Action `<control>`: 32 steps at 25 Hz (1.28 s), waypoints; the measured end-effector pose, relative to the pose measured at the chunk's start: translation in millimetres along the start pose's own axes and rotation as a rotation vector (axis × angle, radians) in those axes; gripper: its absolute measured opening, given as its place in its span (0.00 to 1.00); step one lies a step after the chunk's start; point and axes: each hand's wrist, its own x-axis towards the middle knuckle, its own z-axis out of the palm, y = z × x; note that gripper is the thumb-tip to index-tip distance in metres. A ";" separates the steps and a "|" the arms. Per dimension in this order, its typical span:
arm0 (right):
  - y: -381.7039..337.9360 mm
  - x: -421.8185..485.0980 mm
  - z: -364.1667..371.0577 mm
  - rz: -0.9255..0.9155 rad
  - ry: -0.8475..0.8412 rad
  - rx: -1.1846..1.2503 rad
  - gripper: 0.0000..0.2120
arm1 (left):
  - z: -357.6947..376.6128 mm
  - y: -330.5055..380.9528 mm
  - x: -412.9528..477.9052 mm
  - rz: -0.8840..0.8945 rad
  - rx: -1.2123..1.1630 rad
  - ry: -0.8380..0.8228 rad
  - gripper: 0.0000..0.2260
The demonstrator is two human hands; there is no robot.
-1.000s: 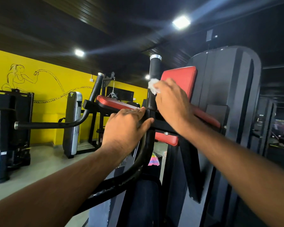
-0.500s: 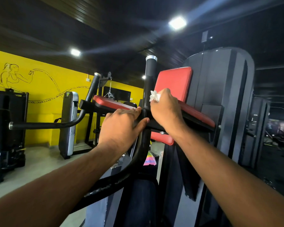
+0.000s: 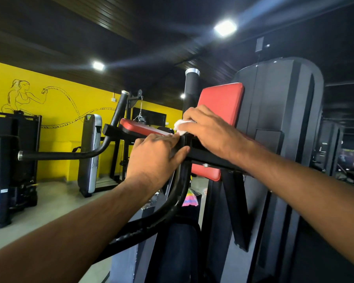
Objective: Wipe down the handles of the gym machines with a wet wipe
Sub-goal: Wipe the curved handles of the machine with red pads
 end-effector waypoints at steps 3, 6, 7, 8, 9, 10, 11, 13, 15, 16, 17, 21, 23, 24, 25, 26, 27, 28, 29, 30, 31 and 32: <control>14.4 9.2 -2.3 -0.057 0.005 -0.039 0.13 | 2.3 -1.4 0.9 -0.004 0.012 -0.019 0.25; 22.0 26.5 -2.8 -0.245 -0.070 -0.128 0.09 | 4.0 -3.1 -0.1 0.008 0.013 -0.028 0.26; 24.1 33.3 -1.8 -0.268 -0.082 -0.142 0.09 | 4.0 -3.8 0.0 0.013 0.012 -0.025 0.25; 25.6 39.6 -3.1 -0.244 -0.078 -0.143 0.10 | 3.8 -4.6 0.9 0.012 0.007 -0.020 0.25; 28.1 44.9 -3.8 -0.225 -0.065 -0.145 0.10 | 3.1 -5.0 1.8 0.011 0.004 -0.017 0.25; 30.7 48.9 -4.7 -0.215 -0.054 -0.178 0.09 | 2.9 -4.9 2.0 0.011 0.006 -0.020 0.26; 34.3 51.0 -4.5 -0.224 -0.033 -0.206 0.08 | 2.8 -4.8 1.8 0.012 0.013 -0.029 0.26; 34.8 52.0 -6.1 -0.223 0.037 -0.164 0.06 | 3.0 -5.7 2.5 0.018 0.033 -0.051 0.26; 30.8 51.2 -0.4 -0.221 0.027 -0.148 0.05 | 2.5 -8.2 4.3 0.019 0.040 -0.053 0.27; 29.8 48.2 2.2 -0.257 0.003 -0.185 0.04 | 3.0 -8.5 4.3 0.016 0.040 -0.052 0.27; 33.2 46.1 4.5 -0.288 0.009 -0.243 0.05 | 3.3 -8.7 4.5 0.014 0.039 -0.052 0.27; 17.3 41.9 2.3 0.225 0.273 0.027 0.10 | 3.4 -9.3 3.1 0.003 0.024 -0.066 0.27; 2.3 41.5 2.5 0.587 0.266 0.246 0.08 | 3.0 -9.3 3.7 0.003 0.013 -0.063 0.27; -2.1 41.9 7.3 0.654 0.276 0.236 0.08 | 2.7 -8.9 4.0 0.005 0.015 -0.066 0.27; -5.6 42.9 11.0 0.721 0.324 0.301 0.10 | 3.0 -8.5 3.6 0.004 0.019 -0.065 0.26; -1.9 45.8 15.9 0.810 0.377 0.389 0.11 | 3.5 -8.1 2.9 0.000 0.018 -0.059 0.26; 1.5 50.8 14.5 0.938 0.397 0.516 0.11 | 3.7 -7.9 2.8 -0.003 0.010 -0.054 0.26; 7.4 56.6 15.6 1.060 0.395 0.712 0.10 | 3.3 -7.3 3.3 -0.003 0.000 -0.055 0.25; 12.9 62.7 15.3 1.151 0.370 0.943 0.10 | 2.6 -6.9 3.5 0.000 -0.003 -0.062 0.25; 17.3 67.3 14.7 1.233 0.350 1.159 0.12 | 2.0 -6.9 2.9 0.004 0.003 -0.074 0.25; 17.8 70.2 9.6 1.287 0.330 1.321 0.13 | 1.0 -7.1 2.0 0.004 0.013 -0.077 0.25; 18.6 72.4 5.2 1.300 0.319 1.401 0.13 | -0.1 -7.7 1.6 -0.003 0.017 -0.072 0.25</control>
